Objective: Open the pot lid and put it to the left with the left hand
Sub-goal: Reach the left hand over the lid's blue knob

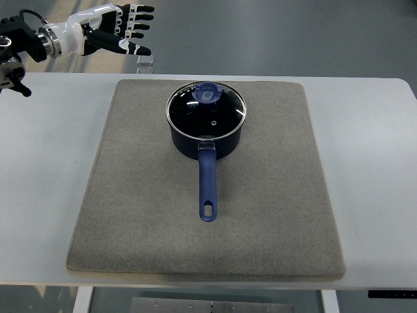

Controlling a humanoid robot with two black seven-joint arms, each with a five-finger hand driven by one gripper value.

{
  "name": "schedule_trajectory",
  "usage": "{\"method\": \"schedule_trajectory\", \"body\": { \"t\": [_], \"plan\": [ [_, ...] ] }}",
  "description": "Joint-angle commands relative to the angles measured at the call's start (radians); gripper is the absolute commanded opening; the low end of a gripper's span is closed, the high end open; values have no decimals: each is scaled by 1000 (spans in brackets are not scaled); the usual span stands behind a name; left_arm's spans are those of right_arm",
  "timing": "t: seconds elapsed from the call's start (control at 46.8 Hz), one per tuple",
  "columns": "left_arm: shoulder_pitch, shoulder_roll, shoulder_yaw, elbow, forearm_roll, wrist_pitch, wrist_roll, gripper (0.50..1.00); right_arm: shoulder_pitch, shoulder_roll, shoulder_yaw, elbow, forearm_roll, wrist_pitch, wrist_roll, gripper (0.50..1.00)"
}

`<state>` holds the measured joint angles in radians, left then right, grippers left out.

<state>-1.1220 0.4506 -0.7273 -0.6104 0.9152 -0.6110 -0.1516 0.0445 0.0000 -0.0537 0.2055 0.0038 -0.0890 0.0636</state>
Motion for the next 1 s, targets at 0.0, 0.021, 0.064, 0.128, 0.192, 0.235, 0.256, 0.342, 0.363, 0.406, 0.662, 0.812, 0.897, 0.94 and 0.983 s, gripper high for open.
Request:
{"method": "schedule_trajectory", "body": {
  "t": [0.0, 0.021, 0.064, 0.128, 0.192, 0.235, 0.256, 0.342, 0.363, 0.406, 0.662, 0.812, 0.897, 0.94, 0.983],
  "plan": [
    [-10, 2, 2, -41, 103, 0, -16, 990, 0, 0, 0, 0, -1, 0, 1, 917],
    [-13, 2, 2, -52, 125, 0, -20, 990, 0, 0, 0, 0, 1, 0, 1, 915],
    [-13, 2, 2, -78, 166, 0, -31, 990, 0, 0, 0, 0, -1, 0, 1, 915],
    [-7, 11, 11, -135, 218, 0, -42, 990, 0, 0, 0, 0, -1, 0, 1, 915],
    [1, 42, 31, -212, 267, 0, -43, 990, 0, 0, 0, 0, -1, 0, 1, 917],
    [1, 57, 48, -251, 310, 0, -45, 990, 0, 0, 0, 0, 1, 0, -1, 915],
    [1, 59, 58, -268, 336, 0, -45, 990, 0, 0, -2, 0, 1, 0, -1, 917],
    [-13, 60, 104, -316, 433, 0, -45, 990, 0, 0, -2, 0, 1, 0, 1, 915],
    [-18, 60, 112, -324, 450, 0, -45, 990, 0, 0, 0, 0, 1, 0, 1, 917],
    [-28, 59, 117, -330, 479, 0, -45, 990, 0, 0, -2, 0, 1, 0, -1, 917],
    [-136, 53, 235, -330, 606, 0, -45, 990, 0, 0, -2, 0, -1, 0, 1, 915],
    [-188, 23, 298, -321, 625, 4, -43, 990, 0, 0, 0, 0, -1, 0, 1, 915],
    [-203, -3, 299, -321, 630, 4, -40, 990, 0, 0, 0, 0, 1, 0, 1, 917],
    [-206, -16, 302, -319, 634, 4, -39, 990, 0, 0, 0, 0, 1, 0, 1, 915],
    [-217, -30, 315, -318, 643, 4, -39, 990, 0, 0, 0, 0, 1, 0, 1, 915]
  ]
}}
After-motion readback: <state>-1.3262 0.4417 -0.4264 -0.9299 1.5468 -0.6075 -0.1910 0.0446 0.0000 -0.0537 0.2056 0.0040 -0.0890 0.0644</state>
